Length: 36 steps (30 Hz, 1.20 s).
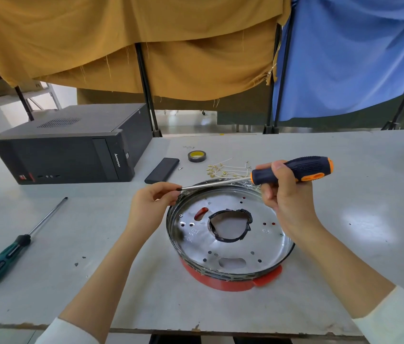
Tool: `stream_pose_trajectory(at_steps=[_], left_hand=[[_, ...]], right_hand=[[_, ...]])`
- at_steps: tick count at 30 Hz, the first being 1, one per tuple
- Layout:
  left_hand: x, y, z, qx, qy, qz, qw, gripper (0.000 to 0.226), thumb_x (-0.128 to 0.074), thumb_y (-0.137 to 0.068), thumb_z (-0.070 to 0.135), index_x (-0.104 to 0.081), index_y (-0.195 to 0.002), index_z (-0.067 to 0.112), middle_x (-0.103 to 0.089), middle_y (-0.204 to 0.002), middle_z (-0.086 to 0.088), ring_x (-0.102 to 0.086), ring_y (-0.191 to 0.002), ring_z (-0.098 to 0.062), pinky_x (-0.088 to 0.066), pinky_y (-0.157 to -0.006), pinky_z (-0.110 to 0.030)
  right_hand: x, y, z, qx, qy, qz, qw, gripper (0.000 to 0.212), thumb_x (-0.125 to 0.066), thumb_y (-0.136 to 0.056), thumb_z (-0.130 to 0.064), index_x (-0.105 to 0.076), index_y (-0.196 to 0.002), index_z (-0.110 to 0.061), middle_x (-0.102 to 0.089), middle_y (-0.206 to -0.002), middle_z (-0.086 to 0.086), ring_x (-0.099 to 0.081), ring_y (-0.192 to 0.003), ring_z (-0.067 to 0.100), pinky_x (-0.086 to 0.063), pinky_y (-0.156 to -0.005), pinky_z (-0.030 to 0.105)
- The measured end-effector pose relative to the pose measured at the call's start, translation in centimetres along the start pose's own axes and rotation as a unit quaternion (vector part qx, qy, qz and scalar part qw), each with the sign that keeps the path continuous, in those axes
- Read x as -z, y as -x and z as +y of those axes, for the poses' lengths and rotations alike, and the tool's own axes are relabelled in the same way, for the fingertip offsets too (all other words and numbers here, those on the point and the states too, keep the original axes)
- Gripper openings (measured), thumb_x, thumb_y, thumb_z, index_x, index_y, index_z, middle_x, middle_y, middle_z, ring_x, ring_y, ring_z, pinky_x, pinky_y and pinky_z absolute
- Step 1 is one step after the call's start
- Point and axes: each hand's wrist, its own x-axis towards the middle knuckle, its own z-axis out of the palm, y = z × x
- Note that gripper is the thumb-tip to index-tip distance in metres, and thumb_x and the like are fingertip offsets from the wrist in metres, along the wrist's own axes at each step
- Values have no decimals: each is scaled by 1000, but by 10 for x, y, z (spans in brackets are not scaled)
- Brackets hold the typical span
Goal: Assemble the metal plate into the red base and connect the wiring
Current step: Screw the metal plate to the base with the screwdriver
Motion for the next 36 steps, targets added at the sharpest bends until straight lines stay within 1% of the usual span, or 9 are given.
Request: stream_pose_trajectory(at_steps=[9, 13, 15, 23, 27, 29, 31, 33, 36], left_hand=[[1, -1, -2, -20, 27, -7, 999, 25, -64, -90, 2, -72, -83, 25, -73, -72, 14, -68, -66, -5, -52, -69, -12], [2, 0, -3, -32, 25, -3, 999, 26, -64, -90, 3, -72, -83, 27, -73, -74, 13, -68, -69, -6, -53, -71, -13], [2, 1, -3, -36, 29, 3, 999, 26, -64, -90, 3, -72, -83, 27, -73, -73, 12, -68, -69, -7, -53, -72, -14], [3, 2, -4, -44, 70, 4, 997, 30, -64, -89, -1, -73, -82, 27, -74, -74, 12, -67, -66, -5, -53, -70, -13], [3, 2, -5, -58, 23, -18, 998, 47, -66, -87, 0, -74, -72, 43, -74, -76, 14, -69, -70, -5, -51, -71, -11], [1, 5, -5, -62, 5, -21, 998, 52, -66, -87, -1, -73, -70, 47, -74, -77, 17, -69, -71, -2, -49, -69, -8], [-1, 6, -4, -71, -6, -12, 997, 48, -66, -87, -2, -72, -74, 44, -73, -77, 20, -68, -71, 0, -48, -69, -7], [-2, 8, -4, -75, -1, -1, 997, 41, -66, -87, -1, -72, -77, 38, -73, -77, 20, -68, -71, 0, -48, -69, -7], [-3, 9, -3, -69, 14, 5, 998, 36, -68, -86, 0, -73, -79, 35, -74, -78, 19, -69, -72, 0, -48, -69, -6]], right_hand=[[1, 0, -5, -12, -9, 28, 999, 34, -52, -80, -31, -63, -81, 1, -43, -43, -1, -30, -36, 7, -24, -37, 15], [1, -1, -9, -14, -3, 30, 999, 29, -47, -95, -19, -63, -83, 2, -43, -44, -2, -31, -36, 6, -23, -37, 15], [1, 0, -11, -19, -8, 35, 999, 29, -45, -96, -17, -62, -84, 3, -44, -44, -2, -30, -35, 5, -21, -37, 15], [0, -1, -13, -26, -12, 58, 998, 33, -46, -96, -22, -63, -78, -1, -35, -43, 2, -23, -34, 8, -15, -40, 20], [2, -2, -14, -10, 19, 49, 999, 33, -50, -95, -24, -65, -73, -4, -34, -43, 4, -25, -34, 10, -20, -37, 16], [2, -2, -17, 7, 36, 42, 998, 34, -53, -94, -25, -66, -66, -11, -36, -41, 3, -26, -33, 10, -23, -37, 16], [-1, -2, -19, 23, 55, 45, 997, 37, -55, -93, -29, -66, -59, -20, -38, -40, 0, -30, -33, 9, -25, -36, 15], [-4, 0, -19, 35, 67, 63, 995, 39, -56, -92, -35, -65, -56, -23, -42, -39, -2, -33, -33, 8, -27, -35, 15], [-5, 1, -16, 30, 43, 83, 995, 37, -57, -92, -39, -61, -63, -16, -41, -40, -4, -33, -33, 7, -27, -34, 14]])
